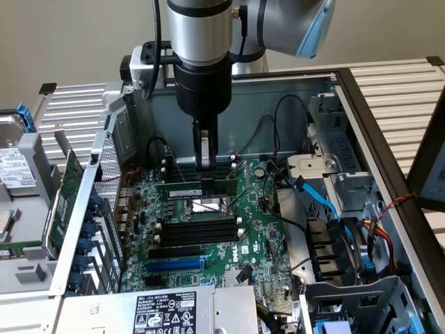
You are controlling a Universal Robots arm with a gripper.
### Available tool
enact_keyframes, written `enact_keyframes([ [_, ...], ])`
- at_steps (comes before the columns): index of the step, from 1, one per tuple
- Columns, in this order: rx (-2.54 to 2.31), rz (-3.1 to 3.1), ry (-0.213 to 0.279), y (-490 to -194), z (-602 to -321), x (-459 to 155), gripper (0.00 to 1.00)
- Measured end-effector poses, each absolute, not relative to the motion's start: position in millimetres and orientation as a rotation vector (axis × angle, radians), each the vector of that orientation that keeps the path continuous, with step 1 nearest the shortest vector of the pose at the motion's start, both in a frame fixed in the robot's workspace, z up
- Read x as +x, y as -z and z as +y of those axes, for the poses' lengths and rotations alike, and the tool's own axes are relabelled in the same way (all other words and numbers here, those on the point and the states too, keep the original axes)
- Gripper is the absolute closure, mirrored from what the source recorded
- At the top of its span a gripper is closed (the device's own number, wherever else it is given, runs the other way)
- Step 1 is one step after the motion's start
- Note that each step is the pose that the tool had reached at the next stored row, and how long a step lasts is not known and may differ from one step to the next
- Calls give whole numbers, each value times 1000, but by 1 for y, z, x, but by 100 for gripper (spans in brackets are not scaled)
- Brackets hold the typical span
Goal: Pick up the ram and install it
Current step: 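Insert the ram into the slot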
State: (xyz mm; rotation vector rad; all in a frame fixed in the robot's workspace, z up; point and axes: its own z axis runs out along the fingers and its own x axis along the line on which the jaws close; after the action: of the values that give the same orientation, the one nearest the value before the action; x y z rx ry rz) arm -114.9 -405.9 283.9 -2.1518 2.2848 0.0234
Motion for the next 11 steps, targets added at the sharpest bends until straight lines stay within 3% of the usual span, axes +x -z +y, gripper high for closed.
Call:
enact_keyframes([
  [11,-2154,2287,-18,-269,-410,-115,88],
])
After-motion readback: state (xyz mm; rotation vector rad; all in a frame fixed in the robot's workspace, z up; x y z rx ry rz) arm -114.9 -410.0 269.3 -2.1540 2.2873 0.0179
